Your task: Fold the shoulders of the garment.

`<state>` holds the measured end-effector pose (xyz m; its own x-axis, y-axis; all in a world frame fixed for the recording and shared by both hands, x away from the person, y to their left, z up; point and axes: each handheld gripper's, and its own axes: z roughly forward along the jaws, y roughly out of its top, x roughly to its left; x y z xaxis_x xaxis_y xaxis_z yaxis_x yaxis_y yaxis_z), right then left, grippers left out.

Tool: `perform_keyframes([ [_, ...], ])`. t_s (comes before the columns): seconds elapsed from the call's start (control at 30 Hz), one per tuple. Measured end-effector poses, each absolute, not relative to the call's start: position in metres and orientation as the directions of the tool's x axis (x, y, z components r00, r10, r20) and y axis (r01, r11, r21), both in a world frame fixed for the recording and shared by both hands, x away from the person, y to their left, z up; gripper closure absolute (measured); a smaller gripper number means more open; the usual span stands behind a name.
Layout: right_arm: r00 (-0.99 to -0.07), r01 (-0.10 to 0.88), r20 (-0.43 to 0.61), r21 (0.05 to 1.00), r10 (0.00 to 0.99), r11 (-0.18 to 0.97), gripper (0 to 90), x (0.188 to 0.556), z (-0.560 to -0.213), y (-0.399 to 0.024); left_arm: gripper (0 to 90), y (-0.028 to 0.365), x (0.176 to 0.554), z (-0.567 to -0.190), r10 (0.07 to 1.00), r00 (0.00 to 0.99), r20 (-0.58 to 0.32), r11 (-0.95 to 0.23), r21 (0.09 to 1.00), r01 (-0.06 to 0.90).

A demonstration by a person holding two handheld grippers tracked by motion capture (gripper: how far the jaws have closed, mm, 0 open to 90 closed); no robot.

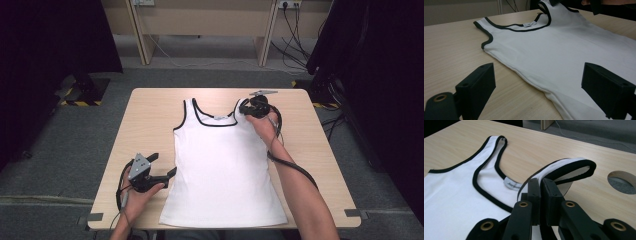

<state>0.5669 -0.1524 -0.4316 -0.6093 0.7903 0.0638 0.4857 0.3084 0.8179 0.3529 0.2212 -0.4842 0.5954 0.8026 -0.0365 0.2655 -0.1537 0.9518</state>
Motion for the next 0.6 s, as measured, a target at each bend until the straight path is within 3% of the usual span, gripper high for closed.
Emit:
perform_keyframes([
  [0.2, -0.688, 0.450, 0.022, 0.797, 0.725, 0.403, 80.4, 0.542, -0.447, -0.138, 11.0, 0.221, 0.353, -0.484, 0.803, 0.595, -0.037, -0.152, 0.952, 0.266],
  [0.33, -0.733, 0.437, 0.017, 0.778, 0.680, 0.451, 73.1, 0.530, -0.453, -0.131, 11.1, 0.221, 0.353, -0.484, 0.803, 0.594, -0.036, -0.153, 0.952, 0.265],
  [0.6, -0.739, 0.400, 0.037, 0.827, 0.672, 0.395, 64.1, 0.523, -0.435, -0.134, 11.1, 0.221, 0.353, -0.484, 0.804, 0.594, -0.031, -0.159, 0.951, 0.266],
])
